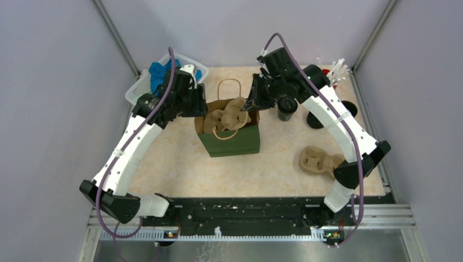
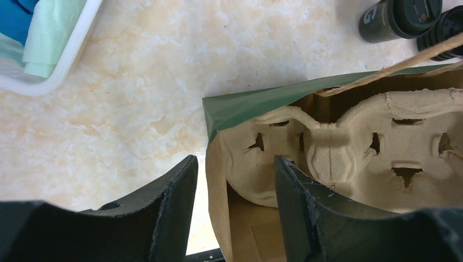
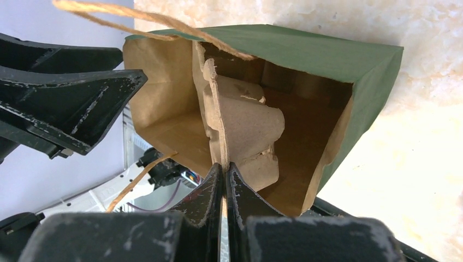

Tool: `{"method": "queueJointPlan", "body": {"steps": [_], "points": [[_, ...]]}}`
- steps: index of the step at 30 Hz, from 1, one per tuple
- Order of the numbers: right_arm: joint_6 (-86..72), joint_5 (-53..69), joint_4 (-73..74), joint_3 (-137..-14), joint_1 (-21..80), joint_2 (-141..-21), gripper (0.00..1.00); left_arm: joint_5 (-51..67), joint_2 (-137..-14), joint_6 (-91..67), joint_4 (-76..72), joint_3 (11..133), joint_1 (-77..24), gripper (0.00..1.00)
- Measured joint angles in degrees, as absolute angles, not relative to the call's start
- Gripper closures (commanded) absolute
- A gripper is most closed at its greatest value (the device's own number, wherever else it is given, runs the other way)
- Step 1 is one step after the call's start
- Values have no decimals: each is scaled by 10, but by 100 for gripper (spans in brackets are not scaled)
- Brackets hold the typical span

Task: Pack the takeout coffee
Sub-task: Place the cup tray in the takeout bag.

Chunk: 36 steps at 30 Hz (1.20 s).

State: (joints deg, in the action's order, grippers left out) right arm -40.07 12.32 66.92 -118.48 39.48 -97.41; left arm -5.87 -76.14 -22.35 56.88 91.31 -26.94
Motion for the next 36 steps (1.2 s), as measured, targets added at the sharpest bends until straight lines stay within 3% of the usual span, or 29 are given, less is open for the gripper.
{"method": "queueJointPlan", "body": {"steps": [25,26,28,30,33,36], "points": [[-407,167,634,-1159,388,-973,100,-83,-761,-211,569,913,-270,36],[-408,169,632,-1157,388,-973,98,-84,-761,-211,569,913,-270,36],[-411,172,626,-1150,388,-973,69,-84,-760,-210,569,913,-269,35],[-402,166,641,-1159,387,-978,49,-85,-759,-210,569,913,-270,34],[-384,131,700,-1229,387,-1006,36,-87,-755,-208,570,913,-269,32],[-370,114,731,-1281,382,-1007,32,-89,-753,-208,571,914,-270,30]]}}
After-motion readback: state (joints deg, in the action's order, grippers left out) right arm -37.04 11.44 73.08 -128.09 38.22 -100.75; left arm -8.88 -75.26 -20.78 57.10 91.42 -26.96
